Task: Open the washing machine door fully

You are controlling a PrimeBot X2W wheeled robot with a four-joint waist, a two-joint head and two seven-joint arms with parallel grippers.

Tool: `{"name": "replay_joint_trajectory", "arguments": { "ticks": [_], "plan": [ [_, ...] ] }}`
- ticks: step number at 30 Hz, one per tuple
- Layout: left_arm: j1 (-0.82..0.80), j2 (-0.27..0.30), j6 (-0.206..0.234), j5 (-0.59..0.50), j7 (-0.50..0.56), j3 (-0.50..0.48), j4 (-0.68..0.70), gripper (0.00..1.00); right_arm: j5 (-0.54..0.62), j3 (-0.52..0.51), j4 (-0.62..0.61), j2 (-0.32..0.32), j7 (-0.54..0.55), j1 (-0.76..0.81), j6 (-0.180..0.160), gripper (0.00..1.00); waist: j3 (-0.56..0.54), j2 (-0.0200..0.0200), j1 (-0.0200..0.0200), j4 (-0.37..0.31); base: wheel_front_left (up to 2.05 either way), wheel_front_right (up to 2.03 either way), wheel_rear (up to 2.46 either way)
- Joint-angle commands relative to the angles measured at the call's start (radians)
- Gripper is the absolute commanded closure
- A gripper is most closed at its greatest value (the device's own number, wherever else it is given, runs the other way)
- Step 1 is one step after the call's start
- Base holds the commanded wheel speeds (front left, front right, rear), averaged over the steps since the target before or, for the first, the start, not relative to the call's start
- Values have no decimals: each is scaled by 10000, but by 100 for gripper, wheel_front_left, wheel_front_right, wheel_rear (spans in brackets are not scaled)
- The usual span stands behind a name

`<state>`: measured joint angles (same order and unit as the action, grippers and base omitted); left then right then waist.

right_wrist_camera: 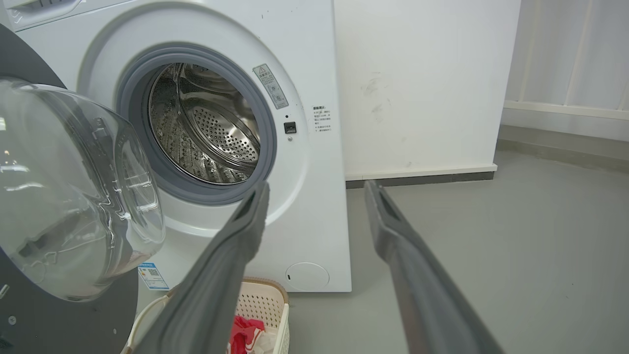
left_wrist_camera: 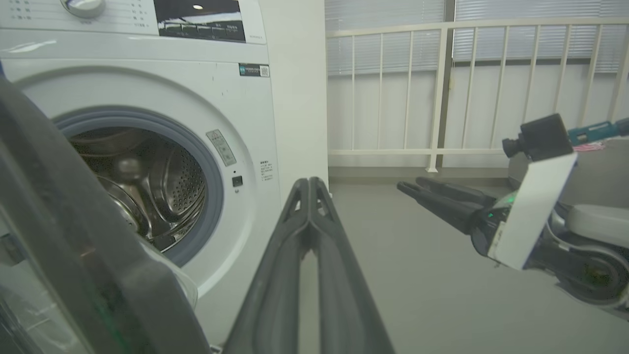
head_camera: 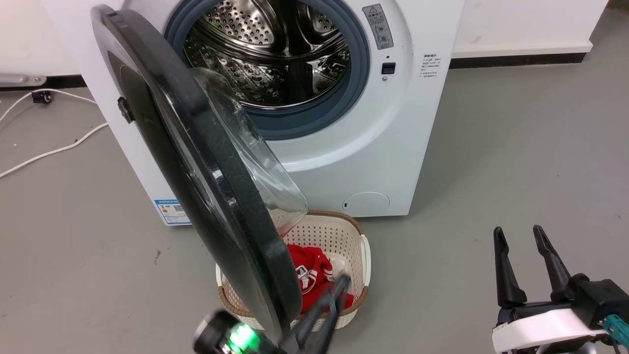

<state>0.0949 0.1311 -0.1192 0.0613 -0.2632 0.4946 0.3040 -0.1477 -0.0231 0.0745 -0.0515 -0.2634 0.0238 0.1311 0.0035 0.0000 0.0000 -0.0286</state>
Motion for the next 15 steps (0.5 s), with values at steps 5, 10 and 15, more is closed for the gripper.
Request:
{"name": "replay_joint_trajectory", "arguments": {
  "ticks": [5,10,15],
  "plan": [
    [584,120,18,-105,-22,411,-1401,100,-40,27,55,23,-17,-43,-7,0,21,0,0,65,0,0,0],
    [80,-94,338,-277,-24,205,-2353,100,-112,85,96,23,-17,-134,-7,0,99,0,0,117,0,0,0],
    [-706,-372,608,-262,-24,-70,-2830,100,-191,122,186,22,-17,-178,-7,0,131,0,0,122,0,0,0]
  ]
}}
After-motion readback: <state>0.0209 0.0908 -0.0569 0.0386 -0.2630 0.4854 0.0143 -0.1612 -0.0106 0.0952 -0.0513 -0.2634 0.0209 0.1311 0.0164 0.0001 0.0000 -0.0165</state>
